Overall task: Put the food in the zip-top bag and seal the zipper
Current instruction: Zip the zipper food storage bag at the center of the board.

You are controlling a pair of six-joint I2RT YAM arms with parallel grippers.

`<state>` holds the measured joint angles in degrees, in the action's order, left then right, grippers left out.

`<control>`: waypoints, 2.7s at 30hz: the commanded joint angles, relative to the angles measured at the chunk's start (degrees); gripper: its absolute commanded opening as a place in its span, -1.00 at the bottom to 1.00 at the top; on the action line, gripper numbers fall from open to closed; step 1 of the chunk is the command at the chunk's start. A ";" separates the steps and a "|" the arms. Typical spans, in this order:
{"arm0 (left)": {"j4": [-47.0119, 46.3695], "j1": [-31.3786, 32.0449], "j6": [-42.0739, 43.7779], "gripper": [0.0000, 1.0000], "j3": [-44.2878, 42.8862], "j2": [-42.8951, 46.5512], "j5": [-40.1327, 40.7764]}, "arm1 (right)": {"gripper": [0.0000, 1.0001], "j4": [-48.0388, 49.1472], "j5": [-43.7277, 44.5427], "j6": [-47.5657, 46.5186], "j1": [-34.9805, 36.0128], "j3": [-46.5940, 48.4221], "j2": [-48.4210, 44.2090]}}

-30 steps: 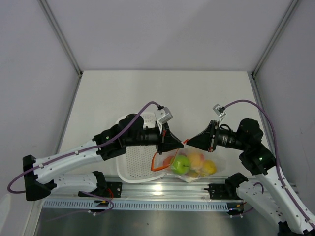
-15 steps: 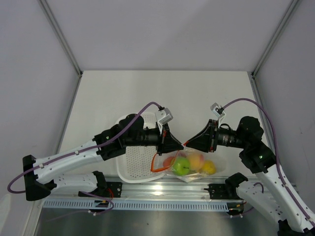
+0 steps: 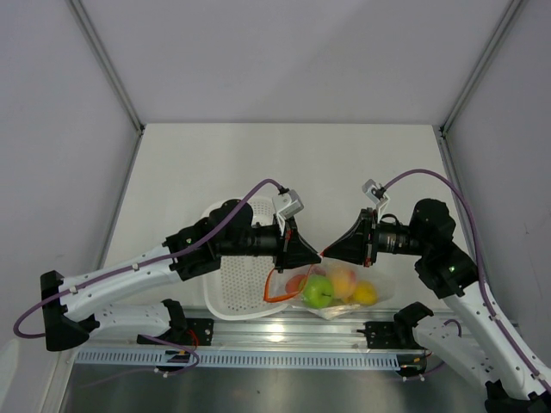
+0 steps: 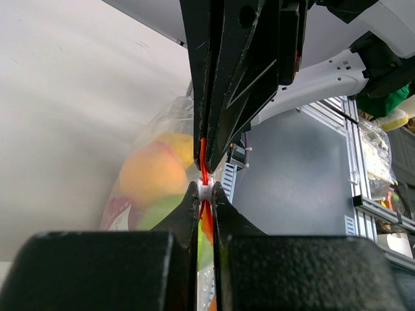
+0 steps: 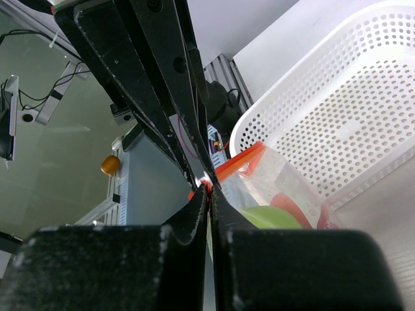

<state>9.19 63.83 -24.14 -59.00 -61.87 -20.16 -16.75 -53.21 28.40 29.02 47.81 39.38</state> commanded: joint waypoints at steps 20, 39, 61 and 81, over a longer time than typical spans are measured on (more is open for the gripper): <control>0.57 -0.02 -2.22 -0.99 1.69 2.71 -0.75 | -1.00 -7.06 15.68 -3.97 -2.03 5.19 -1.32; -0.23 0.06 -5.83 -0.99 13.38 13.17 -1.19 | -1.00 -9.35 21.22 0.34 -7.74 4.75 -0.18; -0.75 0.24 -6.27 -0.99 17.87 16.95 -3.22 | -1.00 -2.60 10.79 3.32 -14.78 1.42 0.97; -0.40 0.24 -5.57 -0.99 15.94 15.11 -3.30 | 0.13 -2.94 -9.63 -2.04 -11.79 -1.58 1.41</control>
<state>9.58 63.75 -29.95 -40.95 -46.50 -22.68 -21.17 -60.47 27.16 16.40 47.03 41.74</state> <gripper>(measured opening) 0.036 0.568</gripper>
